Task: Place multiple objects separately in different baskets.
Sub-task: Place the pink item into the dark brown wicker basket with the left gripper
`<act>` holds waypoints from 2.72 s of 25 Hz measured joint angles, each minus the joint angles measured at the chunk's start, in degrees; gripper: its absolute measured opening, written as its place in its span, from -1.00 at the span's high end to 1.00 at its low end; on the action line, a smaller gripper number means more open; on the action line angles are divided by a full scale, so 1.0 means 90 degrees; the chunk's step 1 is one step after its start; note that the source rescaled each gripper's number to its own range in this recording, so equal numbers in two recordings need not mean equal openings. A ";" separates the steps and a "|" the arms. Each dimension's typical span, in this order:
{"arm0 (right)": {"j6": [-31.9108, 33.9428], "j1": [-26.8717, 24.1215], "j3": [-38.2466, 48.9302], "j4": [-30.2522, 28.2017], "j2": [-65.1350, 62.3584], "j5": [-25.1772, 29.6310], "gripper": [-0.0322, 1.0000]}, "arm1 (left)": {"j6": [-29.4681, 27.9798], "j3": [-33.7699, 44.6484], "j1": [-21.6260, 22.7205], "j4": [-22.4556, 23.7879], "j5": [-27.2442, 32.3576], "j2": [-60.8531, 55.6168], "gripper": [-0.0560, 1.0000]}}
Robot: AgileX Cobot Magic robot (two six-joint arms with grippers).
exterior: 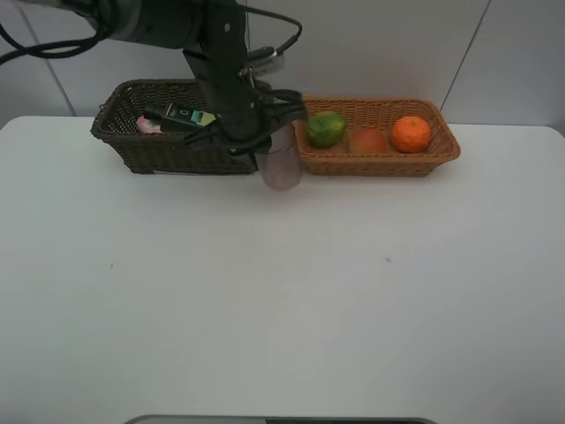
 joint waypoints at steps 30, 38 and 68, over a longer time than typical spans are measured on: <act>0.0000 0.0000 0.0000 0.0000 0.0000 0.0000 -0.44 | 0.1487 0.0019 0.1129 0.2439 -0.1208 -0.0977 0.89; 0.0000 0.0000 0.0000 0.0000 0.0000 0.0000 -0.44 | 0.1585 0.0045 0.1310 0.2594 -0.1792 -0.0358 0.89; 0.0000 0.0000 0.0000 0.0000 0.0000 0.0000 -0.44 | 0.1605 0.0073 0.1408 0.2266 -0.2647 0.0503 0.41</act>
